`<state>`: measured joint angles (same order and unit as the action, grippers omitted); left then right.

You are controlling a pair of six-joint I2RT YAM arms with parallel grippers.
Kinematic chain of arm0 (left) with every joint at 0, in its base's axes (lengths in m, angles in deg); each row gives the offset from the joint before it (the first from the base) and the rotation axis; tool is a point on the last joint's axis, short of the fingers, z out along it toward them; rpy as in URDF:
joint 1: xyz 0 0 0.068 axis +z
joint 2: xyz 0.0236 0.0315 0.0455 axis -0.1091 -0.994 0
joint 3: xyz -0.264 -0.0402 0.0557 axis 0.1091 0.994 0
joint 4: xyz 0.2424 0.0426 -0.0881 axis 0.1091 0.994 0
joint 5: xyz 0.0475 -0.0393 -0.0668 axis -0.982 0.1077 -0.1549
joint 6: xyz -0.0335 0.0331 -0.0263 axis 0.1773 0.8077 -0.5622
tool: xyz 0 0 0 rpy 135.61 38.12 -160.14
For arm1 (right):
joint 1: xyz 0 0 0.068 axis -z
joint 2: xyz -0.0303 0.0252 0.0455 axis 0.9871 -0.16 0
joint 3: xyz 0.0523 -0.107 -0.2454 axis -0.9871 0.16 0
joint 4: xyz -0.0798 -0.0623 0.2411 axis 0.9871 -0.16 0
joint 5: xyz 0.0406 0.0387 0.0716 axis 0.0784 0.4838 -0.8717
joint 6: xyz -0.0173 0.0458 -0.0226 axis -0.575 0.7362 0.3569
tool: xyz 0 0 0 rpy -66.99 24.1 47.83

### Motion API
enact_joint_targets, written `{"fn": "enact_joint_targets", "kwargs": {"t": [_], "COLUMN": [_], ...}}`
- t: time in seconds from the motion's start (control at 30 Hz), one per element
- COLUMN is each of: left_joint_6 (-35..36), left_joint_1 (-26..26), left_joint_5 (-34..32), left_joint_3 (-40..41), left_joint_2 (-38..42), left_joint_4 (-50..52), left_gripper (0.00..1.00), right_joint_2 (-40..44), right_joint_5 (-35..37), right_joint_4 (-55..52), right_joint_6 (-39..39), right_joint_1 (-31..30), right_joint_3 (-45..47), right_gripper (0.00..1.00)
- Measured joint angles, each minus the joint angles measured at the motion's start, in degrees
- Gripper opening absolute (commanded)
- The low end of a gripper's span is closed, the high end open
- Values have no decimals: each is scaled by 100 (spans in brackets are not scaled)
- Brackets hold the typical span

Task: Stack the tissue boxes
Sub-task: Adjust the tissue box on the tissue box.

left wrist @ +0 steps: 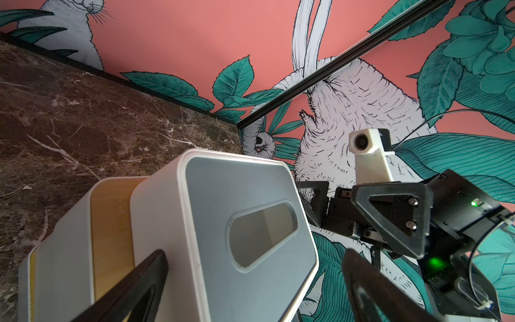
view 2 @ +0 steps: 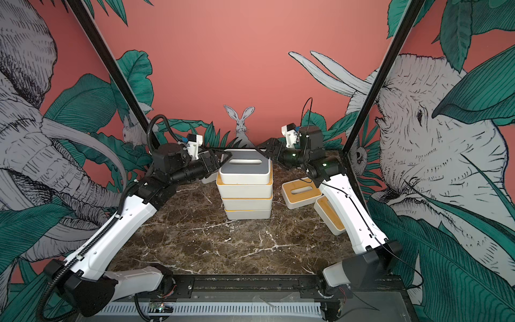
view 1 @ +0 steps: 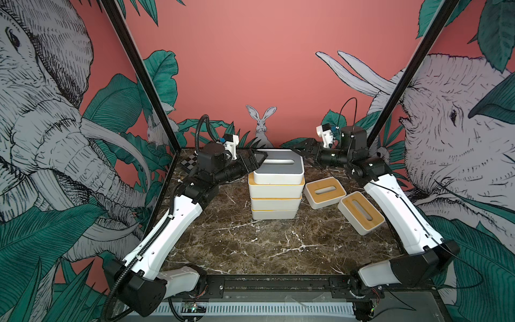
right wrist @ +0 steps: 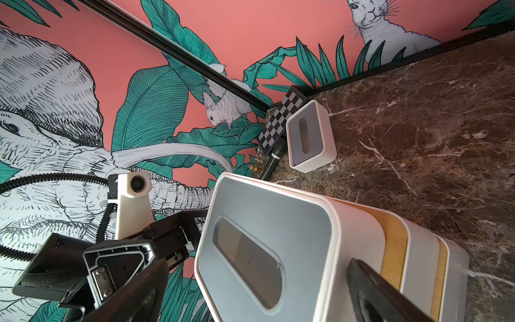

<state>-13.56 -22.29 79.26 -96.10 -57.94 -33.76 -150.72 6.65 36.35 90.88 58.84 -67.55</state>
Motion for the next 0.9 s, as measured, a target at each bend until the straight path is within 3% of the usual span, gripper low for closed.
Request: {"fn": "enact_joint_targets", "kwargs": {"t": [0.37,0.57,0.77,0.9], "left_joint_6": [205,439,1169,1720], "left_joint_1": [-66,271,520,520], "left_joint_5": [-177,-243,-881,-1602], "left_joint_3": [-98,-306,-669,-601], "left_joint_2": [22,365,1093,1740], "left_joint_4": [247,595,1379,1930], "left_gripper": [99,99,99,100], "right_joint_2": [-2,24,496,1287], "right_joint_5": [46,269,1027,1838], "right_joint_4": [-212,-833,-1727,-2319], "right_joint_6": [-144,-463,-986,-1285], "right_joint_1": [61,321,588,850], "right_joint_3": [-42,-570,-828,-380], "right_gripper": [99,99,99,99]}}
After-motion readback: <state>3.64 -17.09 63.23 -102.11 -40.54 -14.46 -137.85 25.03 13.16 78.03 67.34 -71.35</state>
